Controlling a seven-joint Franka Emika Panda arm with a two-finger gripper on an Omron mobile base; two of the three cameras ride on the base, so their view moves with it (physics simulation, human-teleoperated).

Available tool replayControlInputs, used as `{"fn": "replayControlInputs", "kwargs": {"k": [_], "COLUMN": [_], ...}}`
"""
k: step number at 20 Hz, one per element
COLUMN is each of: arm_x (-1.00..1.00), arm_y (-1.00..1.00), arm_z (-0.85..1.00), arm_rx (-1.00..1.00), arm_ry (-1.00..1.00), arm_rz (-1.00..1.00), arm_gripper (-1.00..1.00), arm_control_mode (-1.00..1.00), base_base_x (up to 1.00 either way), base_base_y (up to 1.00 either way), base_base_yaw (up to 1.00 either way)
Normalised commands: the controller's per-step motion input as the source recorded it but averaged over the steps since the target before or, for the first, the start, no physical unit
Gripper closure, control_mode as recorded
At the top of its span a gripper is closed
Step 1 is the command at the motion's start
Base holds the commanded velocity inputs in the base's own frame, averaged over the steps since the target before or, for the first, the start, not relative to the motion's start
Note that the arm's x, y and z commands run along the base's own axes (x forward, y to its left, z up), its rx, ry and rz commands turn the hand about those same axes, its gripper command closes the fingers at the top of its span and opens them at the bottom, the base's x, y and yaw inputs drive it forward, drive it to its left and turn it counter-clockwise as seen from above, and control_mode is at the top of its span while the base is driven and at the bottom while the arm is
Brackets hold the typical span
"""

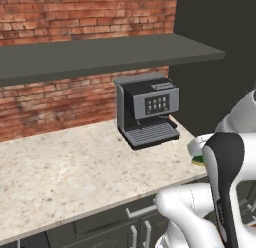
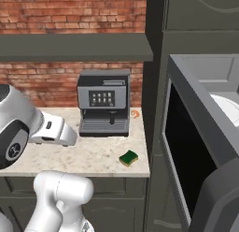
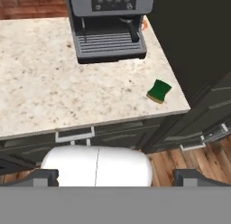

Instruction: Place the sponge inside the microwave to prepare for sanitizing.

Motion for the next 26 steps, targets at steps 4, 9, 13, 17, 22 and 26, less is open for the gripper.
{"fn": "replayControlInputs", "kwargs": {"k": [4, 9, 13, 17, 22, 26], "arm_x": [0.57, 0.34, 0.23, 0.21, 0.33, 0.44], "arm_y": [-0.13, -0.41, -0.51, -0.36, -0.15, -0.04], "arm_z": [-0.15, -0.15, -0.26, -0.41, -0.44, -0.37], "arm_rx": [0.00, 0.07, 0.10, 0.05, -0.04, -0.13], "arm_ry": [0.13, 0.11, 0.01, -0.08, -0.09, -0.02], "arm_rz": [-0.22, -0.07, 0.00, 0.00, -0.06, -0.18], "arm_gripper": [-1.00, -1.00, -1.00, -1.00, -1.00, -1.00], "arm_control_mode": [-1.00, -1.00, -1.00, -1.00, -1.00, -1.00], "base_base_x": [0.00, 0.00, 0.00, 0.00, 0.00, 0.00], "base_base_y": [0.00, 0.00, 0.00, 0.00, 0.00, 0.00], "base_base_yaw": [0.00, 0.00, 0.00, 0.00, 0.00, 0.00]}}
